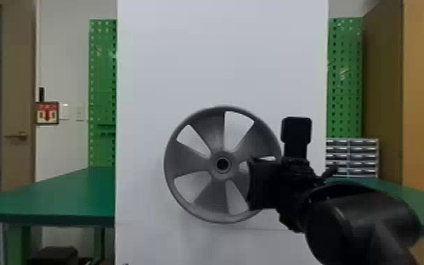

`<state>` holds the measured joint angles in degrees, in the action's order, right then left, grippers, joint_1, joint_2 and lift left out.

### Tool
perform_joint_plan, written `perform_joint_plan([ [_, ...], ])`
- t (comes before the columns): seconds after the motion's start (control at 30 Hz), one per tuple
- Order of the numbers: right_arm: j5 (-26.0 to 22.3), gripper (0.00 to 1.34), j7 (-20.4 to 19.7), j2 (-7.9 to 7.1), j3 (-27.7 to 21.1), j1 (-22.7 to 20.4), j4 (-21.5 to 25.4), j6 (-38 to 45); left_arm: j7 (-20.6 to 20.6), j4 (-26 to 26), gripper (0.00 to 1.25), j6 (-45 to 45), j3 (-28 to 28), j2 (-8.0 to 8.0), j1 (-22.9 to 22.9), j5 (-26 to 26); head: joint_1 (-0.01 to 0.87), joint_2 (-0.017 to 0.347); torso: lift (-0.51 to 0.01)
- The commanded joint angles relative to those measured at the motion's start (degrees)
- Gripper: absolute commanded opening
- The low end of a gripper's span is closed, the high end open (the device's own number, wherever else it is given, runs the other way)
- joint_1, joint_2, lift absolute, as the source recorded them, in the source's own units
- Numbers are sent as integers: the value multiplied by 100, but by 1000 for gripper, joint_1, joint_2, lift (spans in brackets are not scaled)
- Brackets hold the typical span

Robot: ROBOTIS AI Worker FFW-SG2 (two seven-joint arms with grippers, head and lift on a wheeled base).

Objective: Hold the wheel and insert it

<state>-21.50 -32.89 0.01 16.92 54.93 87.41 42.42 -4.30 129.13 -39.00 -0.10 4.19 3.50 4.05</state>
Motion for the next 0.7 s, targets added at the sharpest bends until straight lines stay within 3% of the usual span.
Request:
perform_joint_plan([
  [0.0,-4,143,-77,5,-13,62,-93,-67,0,-1,710,-11,-8,2,19,-1,5,95,-480],
  [0.67,-135,143,-200,5,-84,176,-347,-287,-9,-10,707,-29,-34,20,37,8,5,95,-480],
])
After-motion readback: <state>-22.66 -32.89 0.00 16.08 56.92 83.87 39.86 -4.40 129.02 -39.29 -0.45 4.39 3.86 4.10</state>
